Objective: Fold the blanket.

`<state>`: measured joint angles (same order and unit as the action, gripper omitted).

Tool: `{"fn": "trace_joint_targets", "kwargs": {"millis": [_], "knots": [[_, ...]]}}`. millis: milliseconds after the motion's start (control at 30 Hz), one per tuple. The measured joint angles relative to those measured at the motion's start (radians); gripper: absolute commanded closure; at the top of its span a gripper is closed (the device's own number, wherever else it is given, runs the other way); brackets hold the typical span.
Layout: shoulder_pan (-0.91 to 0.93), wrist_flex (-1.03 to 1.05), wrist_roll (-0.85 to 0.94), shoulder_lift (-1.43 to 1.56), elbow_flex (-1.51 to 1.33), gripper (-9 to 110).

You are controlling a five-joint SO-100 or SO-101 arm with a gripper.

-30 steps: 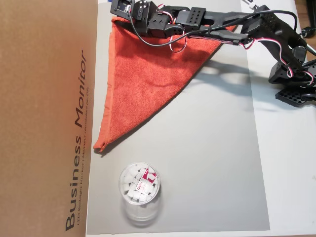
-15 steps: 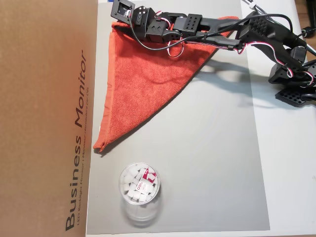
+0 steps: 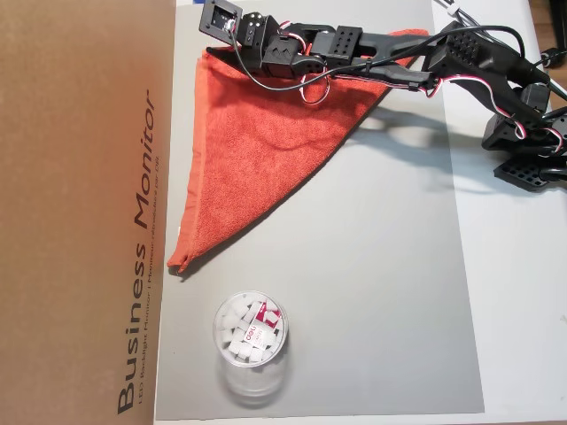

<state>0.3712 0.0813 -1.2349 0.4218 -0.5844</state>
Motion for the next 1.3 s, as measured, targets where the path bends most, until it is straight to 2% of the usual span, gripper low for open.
{"fn": "trace_joint_targets", "kwargs": {"millis": [467, 900, 1300], "knots": [[-0.021, 0.0, 0.002, 0.002, -0.003, 86], [-0.011, 0.012, 0.006, 0.319, -0.362, 91], [0.003, 0.012, -0.253, 0.572, -0.612, 88]]}}
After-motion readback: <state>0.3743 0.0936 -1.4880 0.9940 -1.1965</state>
